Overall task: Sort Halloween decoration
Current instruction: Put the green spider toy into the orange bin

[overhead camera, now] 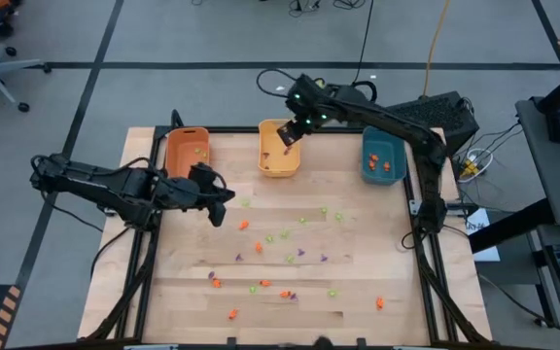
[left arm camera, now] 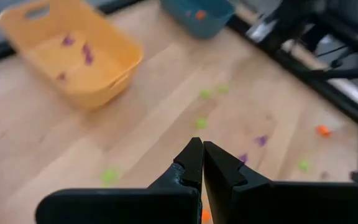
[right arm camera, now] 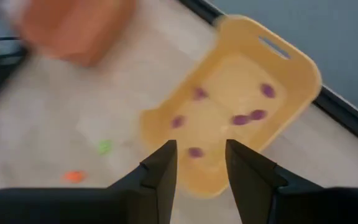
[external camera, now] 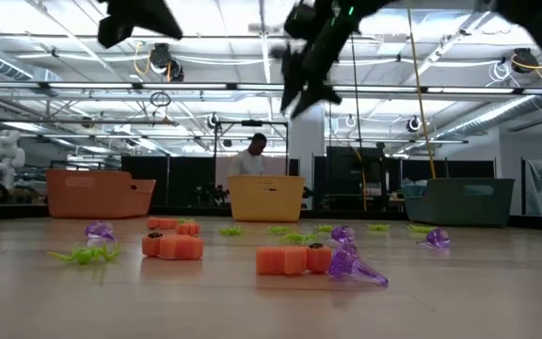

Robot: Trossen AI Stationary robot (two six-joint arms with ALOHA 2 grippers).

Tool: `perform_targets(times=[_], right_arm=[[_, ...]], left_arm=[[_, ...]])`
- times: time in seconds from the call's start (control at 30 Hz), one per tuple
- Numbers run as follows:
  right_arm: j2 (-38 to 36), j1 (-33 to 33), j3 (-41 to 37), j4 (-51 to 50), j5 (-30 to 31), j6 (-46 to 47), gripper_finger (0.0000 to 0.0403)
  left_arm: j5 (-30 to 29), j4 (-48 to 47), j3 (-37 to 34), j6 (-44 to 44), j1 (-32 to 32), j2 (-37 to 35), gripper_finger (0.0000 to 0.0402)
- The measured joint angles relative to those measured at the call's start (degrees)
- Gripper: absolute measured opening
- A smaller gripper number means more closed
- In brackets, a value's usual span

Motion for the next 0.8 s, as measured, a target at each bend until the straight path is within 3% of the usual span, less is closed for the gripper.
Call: perform_targets(times=[0.17,0.27,0.37,0.53,0.8], right_arm=[[-8.28,7.53,0.02,-3.59,0.23,-0.02,0.0125],[-11.72,13.28,0.02,-5.66,0.74,0.33,0.0125],[-13.80,20.15,0.02,-8.56,5.22,3.35,0.0125],[-14.49,31.47,0.02,-15.44,16.41,9.95,0.0125],[-15.48,41.24,-0.02,-28.87,20.02,15.48,0.0125]], left_arm=[[-0.02,-9.44,0.00,-5.00,0.00,0.00,0.0013],[0.02,-12.67,0.00,-3.35,0.00,0.00,0.0013],[0.90,-13.95,0.00,-0.08,0.26,0.00,0.0013],[5.29,-12.15,0.00,4.11,2.23,1.29,0.0013],[12.54,0.02,0.00,7.09,2.62,7.60,0.0013]])
